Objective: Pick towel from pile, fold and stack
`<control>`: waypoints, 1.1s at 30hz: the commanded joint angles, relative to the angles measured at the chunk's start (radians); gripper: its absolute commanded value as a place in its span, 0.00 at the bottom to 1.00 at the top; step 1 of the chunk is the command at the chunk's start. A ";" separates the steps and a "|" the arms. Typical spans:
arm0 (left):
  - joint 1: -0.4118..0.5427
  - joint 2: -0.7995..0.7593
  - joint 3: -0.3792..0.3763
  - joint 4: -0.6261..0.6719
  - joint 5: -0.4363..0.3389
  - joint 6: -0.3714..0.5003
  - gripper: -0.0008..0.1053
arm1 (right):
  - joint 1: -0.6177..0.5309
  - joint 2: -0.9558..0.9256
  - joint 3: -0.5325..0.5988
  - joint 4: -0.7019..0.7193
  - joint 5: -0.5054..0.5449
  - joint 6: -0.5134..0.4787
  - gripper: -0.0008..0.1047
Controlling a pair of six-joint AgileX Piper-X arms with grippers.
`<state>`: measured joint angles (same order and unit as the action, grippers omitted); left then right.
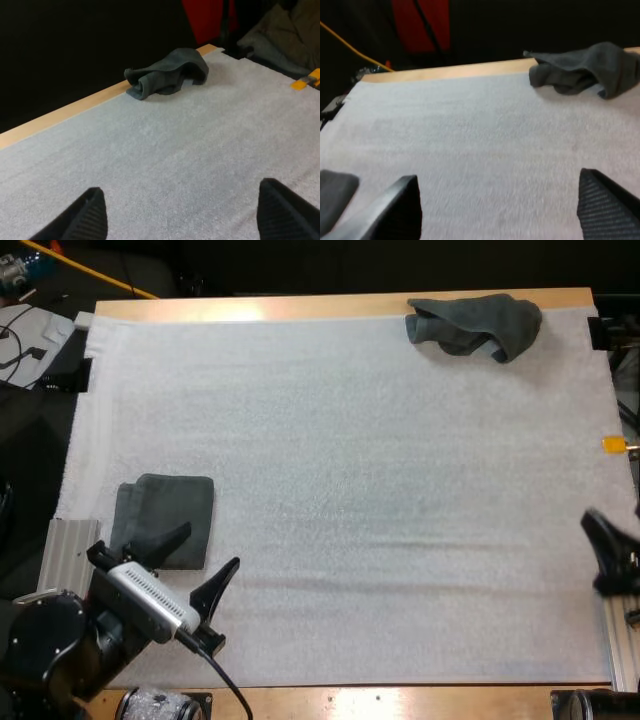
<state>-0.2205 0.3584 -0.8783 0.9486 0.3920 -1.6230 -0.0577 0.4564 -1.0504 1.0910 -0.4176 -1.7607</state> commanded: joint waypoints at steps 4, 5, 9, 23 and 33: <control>-0.007 0.018 -0.008 -0.029 0.006 -0.007 0.58 | -0.002 0.177 -0.041 -0.144 0.008 0.048 0.61; -0.007 0.019 -0.008 -0.029 0.006 -0.007 0.58 | -0.001 0.170 -0.041 -0.137 0.005 0.047 0.61; -0.006 0.024 -0.008 -0.032 0.007 -0.006 0.58 | 0.026 0.363 -0.067 -0.277 0.037 0.122 0.61; -0.005 0.022 -0.007 -0.029 0.003 -0.006 0.58 | 0.274 0.941 -0.259 -0.440 0.453 0.204 0.62; -0.008 0.022 -0.008 -0.027 0.006 -0.008 0.57 | 0.270 1.095 -0.401 -0.451 0.534 0.237 0.62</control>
<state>-0.2221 0.3760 -0.8783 0.9328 0.3920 -1.6230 0.2129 1.4637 -1.3977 0.6499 0.0840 -1.5341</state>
